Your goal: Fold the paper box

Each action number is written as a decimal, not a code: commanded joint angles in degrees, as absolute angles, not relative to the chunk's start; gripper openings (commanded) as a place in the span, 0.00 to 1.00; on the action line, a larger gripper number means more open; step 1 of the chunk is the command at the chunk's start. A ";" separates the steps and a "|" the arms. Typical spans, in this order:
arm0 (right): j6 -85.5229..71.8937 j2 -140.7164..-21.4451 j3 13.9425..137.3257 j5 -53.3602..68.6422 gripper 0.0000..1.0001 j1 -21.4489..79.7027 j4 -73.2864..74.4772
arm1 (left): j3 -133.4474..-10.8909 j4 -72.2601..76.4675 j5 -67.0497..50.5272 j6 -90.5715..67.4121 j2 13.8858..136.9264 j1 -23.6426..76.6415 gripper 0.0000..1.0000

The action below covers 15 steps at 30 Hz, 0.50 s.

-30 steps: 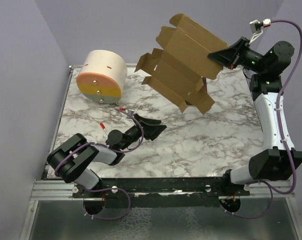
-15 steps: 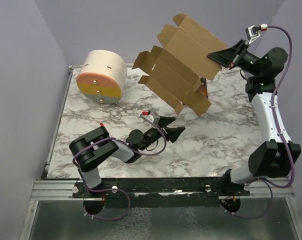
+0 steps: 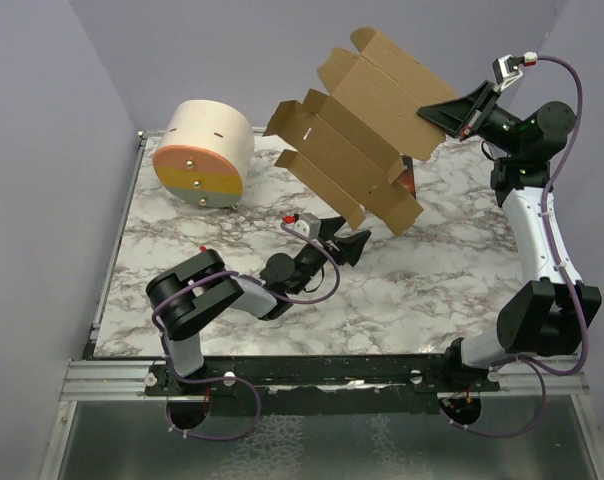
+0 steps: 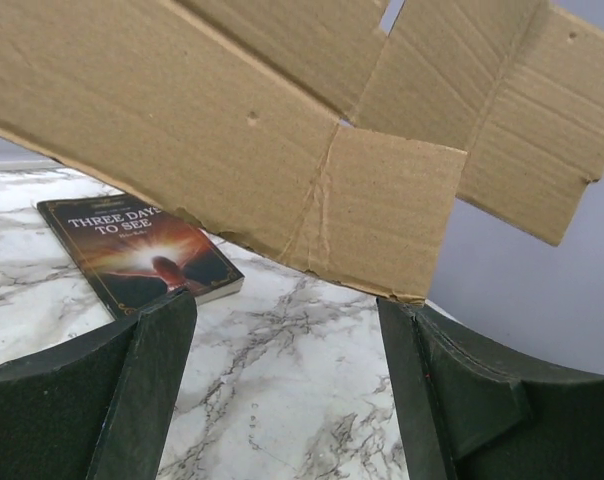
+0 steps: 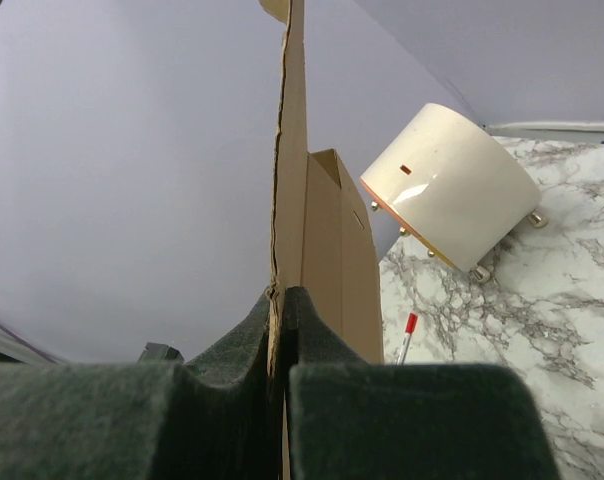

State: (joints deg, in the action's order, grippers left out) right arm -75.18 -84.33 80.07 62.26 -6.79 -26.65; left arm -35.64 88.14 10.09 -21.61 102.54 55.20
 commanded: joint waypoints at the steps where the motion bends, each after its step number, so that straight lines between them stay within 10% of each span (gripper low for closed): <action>1: -76.17 -82.98 79.01 62.05 0.01 -7.35 -29.40 | -35.15 102.30 12.91 -21.16 98.64 55.46 0.76; 15: -74.17 -82.91 78.09 61.85 0.01 -7.51 -28.56 | -32.33 102.30 16.76 -30.86 92.82 53.60 0.74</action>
State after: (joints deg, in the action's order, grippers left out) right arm -74.94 -84.29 78.78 62.26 -7.14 -27.46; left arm -33.78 88.16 13.74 -25.23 94.59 54.83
